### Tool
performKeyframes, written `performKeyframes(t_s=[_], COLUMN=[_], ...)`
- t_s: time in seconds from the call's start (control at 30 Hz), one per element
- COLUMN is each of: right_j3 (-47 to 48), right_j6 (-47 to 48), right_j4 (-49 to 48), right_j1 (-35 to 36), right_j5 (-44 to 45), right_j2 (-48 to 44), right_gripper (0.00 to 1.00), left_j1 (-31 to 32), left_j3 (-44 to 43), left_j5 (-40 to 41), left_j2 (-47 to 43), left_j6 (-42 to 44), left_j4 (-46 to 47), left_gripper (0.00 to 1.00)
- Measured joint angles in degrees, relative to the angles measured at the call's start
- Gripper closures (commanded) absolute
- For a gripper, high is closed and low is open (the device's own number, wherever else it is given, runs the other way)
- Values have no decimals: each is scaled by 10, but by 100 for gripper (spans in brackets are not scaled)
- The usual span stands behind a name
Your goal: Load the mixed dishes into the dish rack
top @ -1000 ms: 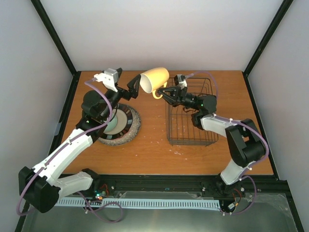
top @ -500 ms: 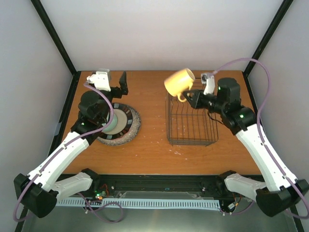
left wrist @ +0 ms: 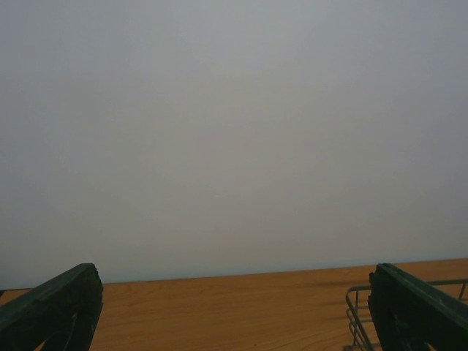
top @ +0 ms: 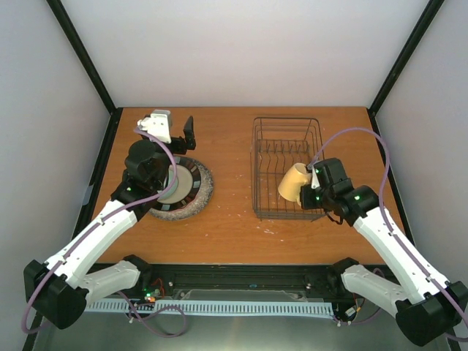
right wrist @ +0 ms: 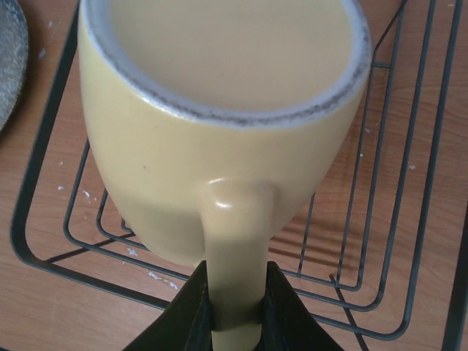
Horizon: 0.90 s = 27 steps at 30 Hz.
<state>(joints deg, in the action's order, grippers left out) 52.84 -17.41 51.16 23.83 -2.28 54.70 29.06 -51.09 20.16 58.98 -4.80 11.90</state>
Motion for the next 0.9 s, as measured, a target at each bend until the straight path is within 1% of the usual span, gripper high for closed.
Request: performKeyframes(t_s=[0.23,0.47,0.7,0.9], right_j3=[-16,-32,-35,-34], right_j6=[5,14,28,37], right_j4=[-32,-79,-113,-113], right_j1=[72,100,109,135], right_j5=[71,116,127,126], right_j2=[21,73,122,149], right_gripper=[97,97,97,97], left_j1=[0,0,0,0], left_j3=[8,18,19,21], left_j5=[0,0,7,9], left_j2=[0,-2,-9,-9], left_j6=[-9,-13,-12,-13], left_j4=[0,-5,-5,-5], left_gripper=[0,0,0,0])
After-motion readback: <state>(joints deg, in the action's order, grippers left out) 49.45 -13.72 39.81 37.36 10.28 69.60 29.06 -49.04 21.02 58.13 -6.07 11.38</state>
